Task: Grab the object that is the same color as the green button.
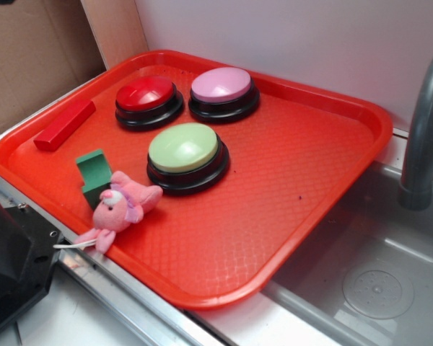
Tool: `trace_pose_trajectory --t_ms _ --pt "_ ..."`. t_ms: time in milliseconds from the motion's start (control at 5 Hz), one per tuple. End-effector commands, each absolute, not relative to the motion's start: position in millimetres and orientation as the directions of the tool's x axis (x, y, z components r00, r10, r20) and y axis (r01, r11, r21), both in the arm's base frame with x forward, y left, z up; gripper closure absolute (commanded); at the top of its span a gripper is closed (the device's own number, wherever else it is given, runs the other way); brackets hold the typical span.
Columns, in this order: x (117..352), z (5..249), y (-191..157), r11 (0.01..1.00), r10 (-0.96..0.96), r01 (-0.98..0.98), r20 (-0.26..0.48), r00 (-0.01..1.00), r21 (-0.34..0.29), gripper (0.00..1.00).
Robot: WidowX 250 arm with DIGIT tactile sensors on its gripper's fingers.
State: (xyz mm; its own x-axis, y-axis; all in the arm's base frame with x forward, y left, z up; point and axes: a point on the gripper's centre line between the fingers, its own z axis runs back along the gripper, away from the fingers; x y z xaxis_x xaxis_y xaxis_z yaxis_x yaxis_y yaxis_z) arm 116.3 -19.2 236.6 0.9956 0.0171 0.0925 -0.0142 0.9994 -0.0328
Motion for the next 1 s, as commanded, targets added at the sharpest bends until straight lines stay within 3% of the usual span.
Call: trace_pose_trajectory --t_ms 0,800 --pt "116.3 236.6 -19.2 0.999 0.017 -0.014 0.092 0.996 -0.033 0.0" --pt "138.2 150.3 3.1 0.992 -0.122 0.126 0.11 0.986 -0.031 0.0"
